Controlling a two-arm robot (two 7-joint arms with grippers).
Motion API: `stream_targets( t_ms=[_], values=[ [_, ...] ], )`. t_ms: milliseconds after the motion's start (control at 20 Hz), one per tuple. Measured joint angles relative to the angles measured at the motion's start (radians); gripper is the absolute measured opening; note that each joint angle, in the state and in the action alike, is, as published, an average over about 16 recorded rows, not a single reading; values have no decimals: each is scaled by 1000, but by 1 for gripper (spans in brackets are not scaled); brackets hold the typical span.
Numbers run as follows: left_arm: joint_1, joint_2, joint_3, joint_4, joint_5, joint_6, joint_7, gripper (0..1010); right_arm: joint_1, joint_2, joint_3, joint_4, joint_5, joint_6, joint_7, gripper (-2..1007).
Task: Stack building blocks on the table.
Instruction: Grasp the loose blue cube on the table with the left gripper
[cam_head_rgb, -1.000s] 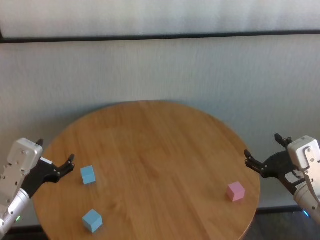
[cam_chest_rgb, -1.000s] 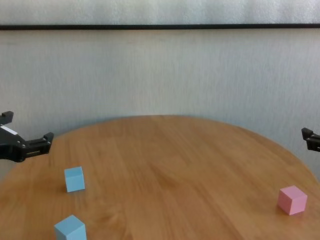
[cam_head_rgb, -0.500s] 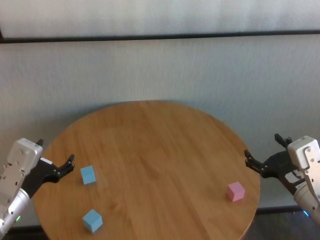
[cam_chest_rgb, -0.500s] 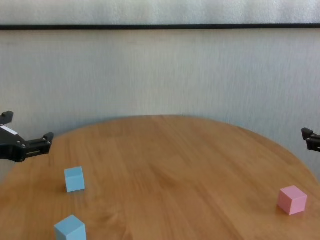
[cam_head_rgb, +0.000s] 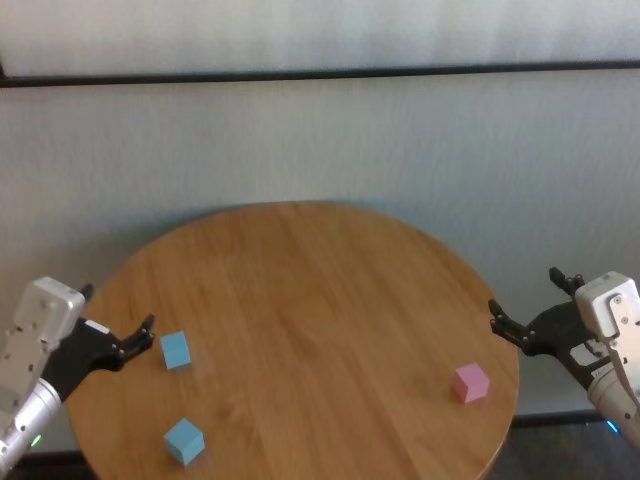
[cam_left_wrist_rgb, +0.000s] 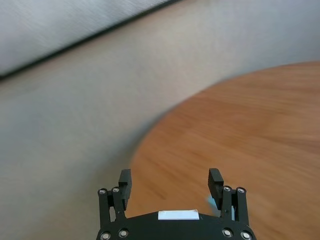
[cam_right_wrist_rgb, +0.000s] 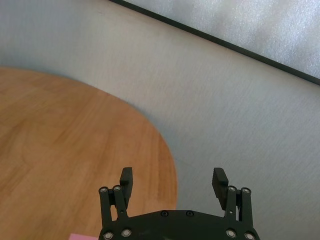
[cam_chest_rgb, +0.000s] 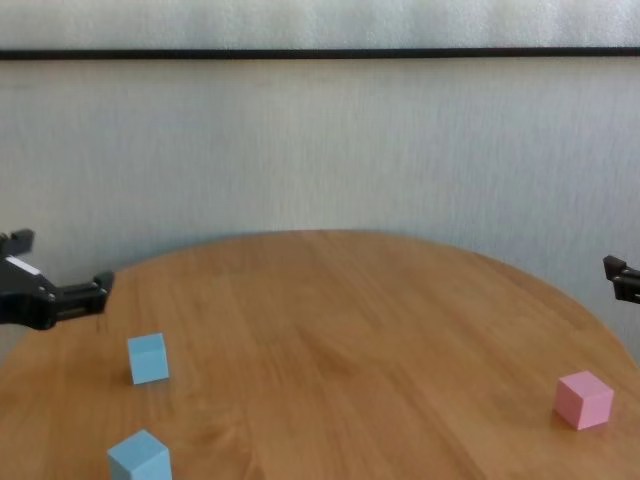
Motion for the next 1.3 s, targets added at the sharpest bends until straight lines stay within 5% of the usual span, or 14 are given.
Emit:
stream_targets(
  t_ms=[450,750,1050,1300],
  values=[
    [76,86,-42,-91,-133,57,-217,1003,0,0,0,0,0,0,0,1001],
    [98,136,-37,-100,-168,44,-372,1003,0,0,0,0,0,0,0,1001],
    [84,141,-15,-72,-169,35,-476,1003,0,0,0,0,0,0,0,1001],
    [78,126,-11,-68,-187,65,-509,1003,0,0,0,0,0,0,0,1001]
  ],
)
